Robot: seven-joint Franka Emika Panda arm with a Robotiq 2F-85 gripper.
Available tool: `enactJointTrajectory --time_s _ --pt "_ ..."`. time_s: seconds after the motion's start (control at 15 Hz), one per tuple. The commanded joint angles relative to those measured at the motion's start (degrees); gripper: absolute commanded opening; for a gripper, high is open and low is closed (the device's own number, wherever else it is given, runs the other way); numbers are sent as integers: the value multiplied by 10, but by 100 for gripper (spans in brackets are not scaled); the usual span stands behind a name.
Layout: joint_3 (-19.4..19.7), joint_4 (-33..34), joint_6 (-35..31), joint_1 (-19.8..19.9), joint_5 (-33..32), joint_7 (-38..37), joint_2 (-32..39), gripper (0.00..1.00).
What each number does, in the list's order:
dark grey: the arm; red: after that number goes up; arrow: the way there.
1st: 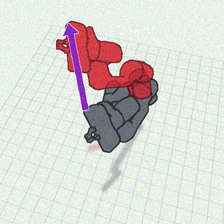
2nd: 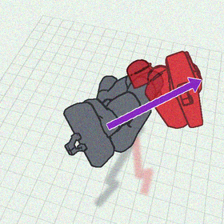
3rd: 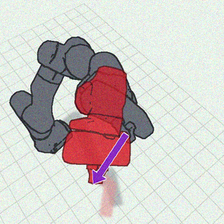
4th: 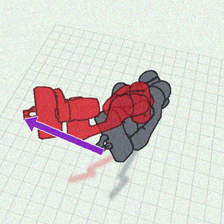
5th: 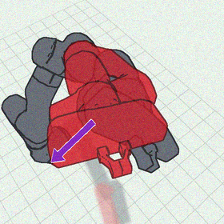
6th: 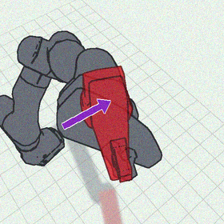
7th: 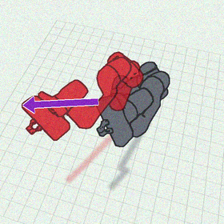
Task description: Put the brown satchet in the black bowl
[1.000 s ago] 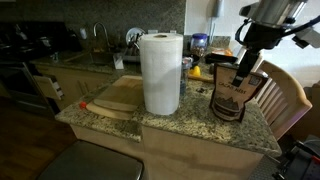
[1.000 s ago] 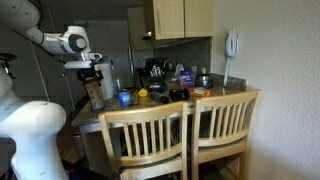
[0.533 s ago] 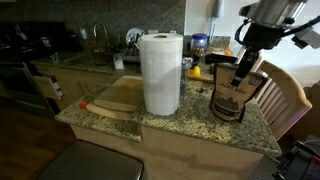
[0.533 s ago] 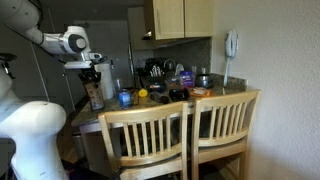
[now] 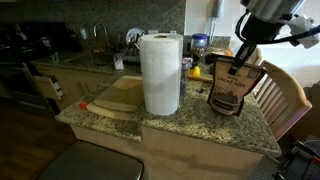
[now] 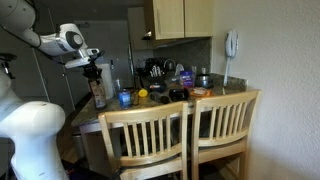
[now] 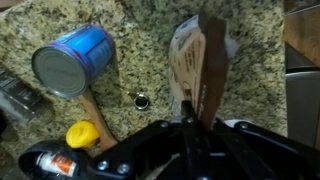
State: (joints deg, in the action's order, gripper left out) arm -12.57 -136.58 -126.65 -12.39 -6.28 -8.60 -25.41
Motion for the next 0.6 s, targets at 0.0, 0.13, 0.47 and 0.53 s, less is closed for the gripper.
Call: enactJointTrajectory --time_s 0.0,0.13,0.47,0.53 --pt "-42 17 -7 35 -84 -59 -37 1" --pt "-55 32 5 43 -122 -88 -68 1" --pt "-31 100 47 65 -158 -63 -137 1" --pt "-17 127 72 74 -153 -44 -136 1"
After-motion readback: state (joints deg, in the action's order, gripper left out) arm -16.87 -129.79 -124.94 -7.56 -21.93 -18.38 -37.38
